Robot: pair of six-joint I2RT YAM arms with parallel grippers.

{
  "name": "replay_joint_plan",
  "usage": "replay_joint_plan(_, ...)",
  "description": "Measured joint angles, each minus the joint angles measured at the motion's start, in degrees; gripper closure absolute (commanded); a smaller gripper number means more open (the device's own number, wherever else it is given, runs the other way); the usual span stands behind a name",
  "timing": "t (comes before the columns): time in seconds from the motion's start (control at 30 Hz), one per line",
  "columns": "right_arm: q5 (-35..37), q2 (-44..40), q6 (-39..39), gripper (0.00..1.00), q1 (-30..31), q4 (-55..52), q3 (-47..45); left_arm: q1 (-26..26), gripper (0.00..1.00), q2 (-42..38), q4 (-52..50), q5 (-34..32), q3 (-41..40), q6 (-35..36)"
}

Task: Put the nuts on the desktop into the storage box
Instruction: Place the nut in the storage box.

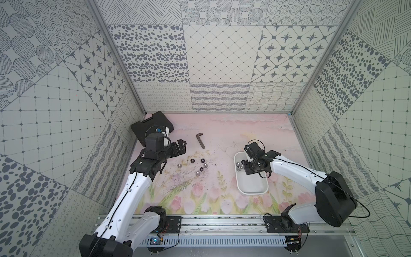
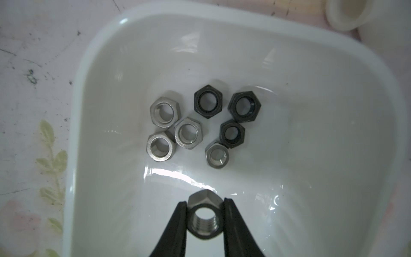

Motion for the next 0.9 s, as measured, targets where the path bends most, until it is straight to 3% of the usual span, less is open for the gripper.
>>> replay_joint_plan(0.43,0.4,9.1,0.2,0.78,2.2,1.3,1.6,0.0,0.01,0.0,0.0,0.0,0.0,0.0)
replay_joint_plan(0.57,1.2,10.3,0.1,0.68,2.2,1.9,3.4,0.0,0.01,0.0,0.0,0.0,0.0,0.0)
replay_joint_plan(0.77,2.5,10.4,-0.1,0.41,2.2,2.5,4.7,0.0,0.01,0.0,0.0,0.0,0.0,0.0)
replay_joint_plan(0.9,3.3,9.9,-0.1,0.4,2.5,2.5,4.8,0.0,0.01,0.0,0.0,0.0,0.0,0.0)
